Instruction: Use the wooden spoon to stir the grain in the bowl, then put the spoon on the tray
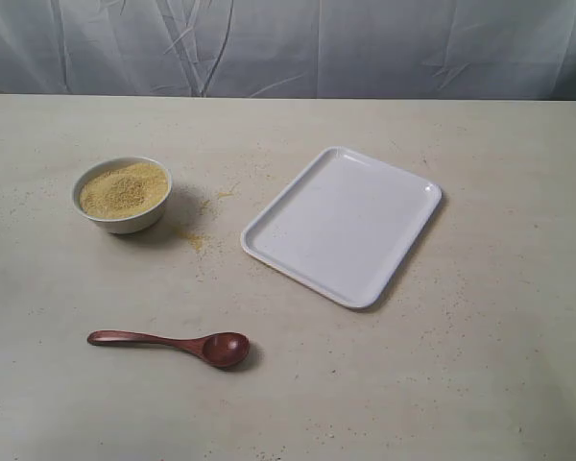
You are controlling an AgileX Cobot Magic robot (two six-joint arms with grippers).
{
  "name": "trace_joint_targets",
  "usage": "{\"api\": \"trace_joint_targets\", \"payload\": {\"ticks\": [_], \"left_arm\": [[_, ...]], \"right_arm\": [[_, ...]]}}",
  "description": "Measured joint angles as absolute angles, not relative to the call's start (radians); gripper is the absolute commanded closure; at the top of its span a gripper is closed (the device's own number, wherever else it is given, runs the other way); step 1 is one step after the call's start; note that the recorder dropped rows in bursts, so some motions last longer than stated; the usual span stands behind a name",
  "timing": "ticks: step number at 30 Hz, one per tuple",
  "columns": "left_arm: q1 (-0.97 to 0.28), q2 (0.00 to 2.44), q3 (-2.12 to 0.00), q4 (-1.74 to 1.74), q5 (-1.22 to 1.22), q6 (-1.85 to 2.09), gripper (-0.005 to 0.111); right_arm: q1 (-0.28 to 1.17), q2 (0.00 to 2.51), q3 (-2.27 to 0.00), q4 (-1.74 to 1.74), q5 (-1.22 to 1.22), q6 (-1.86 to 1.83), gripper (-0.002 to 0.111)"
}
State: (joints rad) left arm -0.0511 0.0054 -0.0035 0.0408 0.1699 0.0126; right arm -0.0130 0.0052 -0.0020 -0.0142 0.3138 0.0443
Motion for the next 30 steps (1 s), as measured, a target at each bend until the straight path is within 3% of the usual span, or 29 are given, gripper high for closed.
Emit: {"api": "trace_joint_targets", "payload": {"ticks": [22, 30], "left_arm": [[-0.051, 0.005, -0.004, 0.041, 0.17, 0.013, 0.107], [-0.051, 0.004, -0.004, 0.005, -0.009, 0.013, 0.107]], "right_arm": [[-0.013, 0.005, -0.002, -0.014, 0.314, 0.044, 0.108], [-0.013, 0.005, -0.002, -0.014, 0.314, 0.044, 0.108]]}}
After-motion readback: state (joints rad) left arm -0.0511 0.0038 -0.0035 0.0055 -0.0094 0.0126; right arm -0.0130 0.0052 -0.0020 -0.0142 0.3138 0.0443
